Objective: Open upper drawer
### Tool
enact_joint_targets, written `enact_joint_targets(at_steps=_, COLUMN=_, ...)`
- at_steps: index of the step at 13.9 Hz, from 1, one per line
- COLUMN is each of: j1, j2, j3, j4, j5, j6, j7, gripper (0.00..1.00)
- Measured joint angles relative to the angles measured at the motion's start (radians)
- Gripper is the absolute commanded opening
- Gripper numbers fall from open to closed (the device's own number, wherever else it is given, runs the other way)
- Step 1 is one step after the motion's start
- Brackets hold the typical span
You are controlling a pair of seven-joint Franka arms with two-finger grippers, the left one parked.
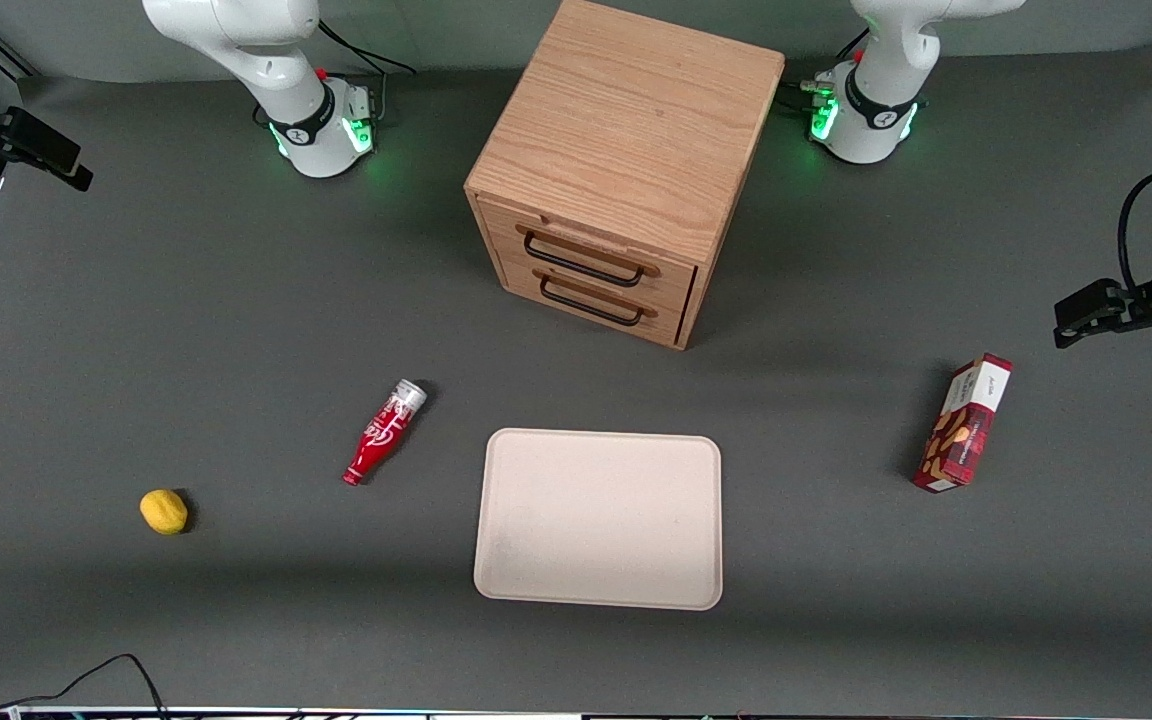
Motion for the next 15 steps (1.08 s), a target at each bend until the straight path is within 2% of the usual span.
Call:
enact_joint_targets(at_steps=8, j1=-0.004, j2=0.000, j3=-0.017, j4=0.005, j5=0.000, j6=-0.004, j7=0.019, gripper=1.00)
enact_joint_targets(at_steps=12, j1=0.002, j2=0.000, j3=-0.013, j4=0.026, j5=0.006, j6=-0.032, j7=-0.053, gripper=1.00)
enact_joint_targets(at_steps=15, j1=0.005, j2=0.003, j3=0.001, j4=0.043, j5=0.090, j6=-0.039, j7=-0.188, gripper=1.00)
